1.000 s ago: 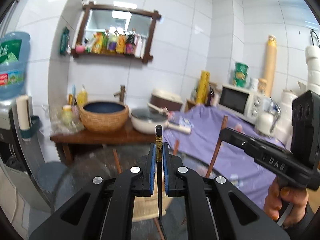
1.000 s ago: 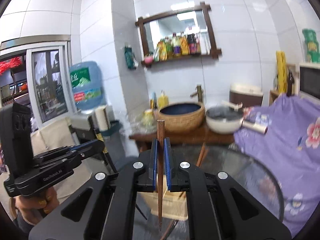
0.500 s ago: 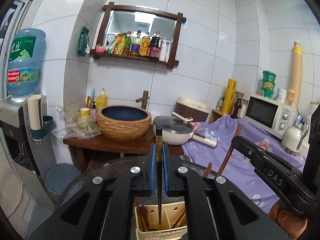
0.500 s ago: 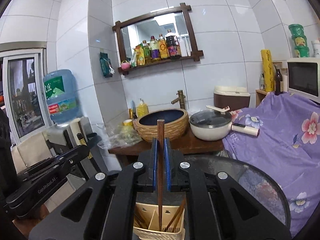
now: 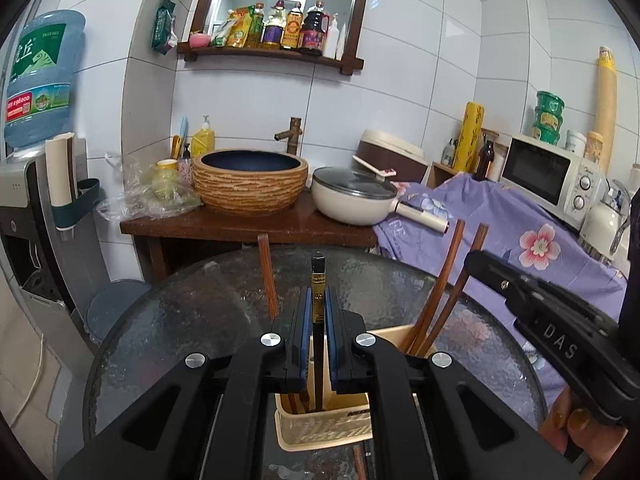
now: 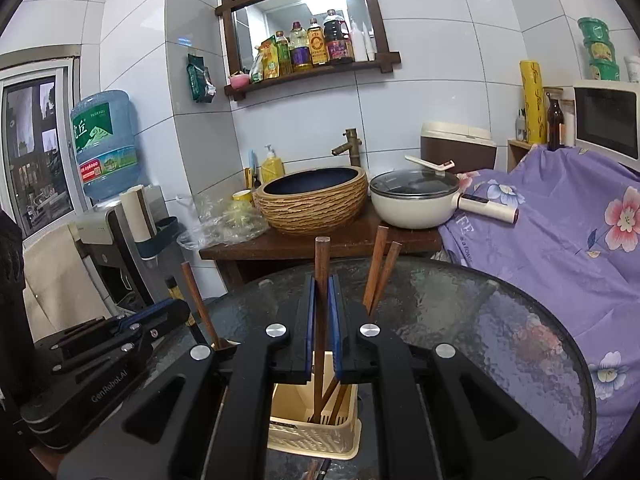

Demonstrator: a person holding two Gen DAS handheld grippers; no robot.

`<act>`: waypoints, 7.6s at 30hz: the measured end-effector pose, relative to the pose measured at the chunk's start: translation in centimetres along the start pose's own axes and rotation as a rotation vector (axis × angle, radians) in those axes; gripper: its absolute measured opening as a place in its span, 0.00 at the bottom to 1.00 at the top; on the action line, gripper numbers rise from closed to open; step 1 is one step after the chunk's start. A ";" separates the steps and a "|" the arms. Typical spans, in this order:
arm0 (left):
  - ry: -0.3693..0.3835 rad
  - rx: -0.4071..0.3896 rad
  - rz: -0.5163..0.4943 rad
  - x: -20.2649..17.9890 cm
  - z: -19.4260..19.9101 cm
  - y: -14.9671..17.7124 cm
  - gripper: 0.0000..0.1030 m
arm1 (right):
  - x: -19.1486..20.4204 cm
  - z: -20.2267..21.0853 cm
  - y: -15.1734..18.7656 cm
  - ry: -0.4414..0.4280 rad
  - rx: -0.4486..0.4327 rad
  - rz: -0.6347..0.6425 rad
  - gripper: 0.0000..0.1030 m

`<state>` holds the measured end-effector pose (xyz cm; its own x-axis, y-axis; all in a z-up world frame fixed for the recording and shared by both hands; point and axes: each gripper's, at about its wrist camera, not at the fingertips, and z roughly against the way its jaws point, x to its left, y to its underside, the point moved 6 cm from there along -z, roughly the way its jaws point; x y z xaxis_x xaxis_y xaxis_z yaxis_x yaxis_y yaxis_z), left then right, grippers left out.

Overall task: Organize utensils
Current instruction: 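Lower both chopsticks into the basket and open both tools, then grasp a black chopstick with the right tool while the left tool grasps a brown chopstick, then lift both chopsticks upright and carry them over the basket, then lower both chopsticks into the basket and open both tools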

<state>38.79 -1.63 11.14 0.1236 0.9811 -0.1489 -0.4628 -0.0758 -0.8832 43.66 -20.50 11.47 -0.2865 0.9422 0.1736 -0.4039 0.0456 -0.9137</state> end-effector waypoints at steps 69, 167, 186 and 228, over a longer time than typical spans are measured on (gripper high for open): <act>0.105 0.415 -0.086 -1.7 -2.2 18.7 0.66 | -5.6 0.9 24.6 -0.003 0.668 -0.018 0.15; 0.344 0.079 -0.062 -5.7 11.9 6.9 0.06 | -1.4 14.1 8.1 -0.193 0.151 0.027 0.08; 0.276 -0.084 -0.060 -5.0 14.0 -3.8 0.06 | -0.5 13.5 -3.2 -0.188 0.044 0.048 0.08; -0.019 -0.021 -0.018 -0.1 -0.3 -0.2 0.07 | -1.6 -0.1 0.5 -0.047 0.032 0.036 0.08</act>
<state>39.16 -1.74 11.18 0.1150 0.9855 -0.1249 -0.4419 -0.0619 -0.8949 44.01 -21.89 10.65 -0.3418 0.9262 0.1591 -0.4201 0.0008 -0.9075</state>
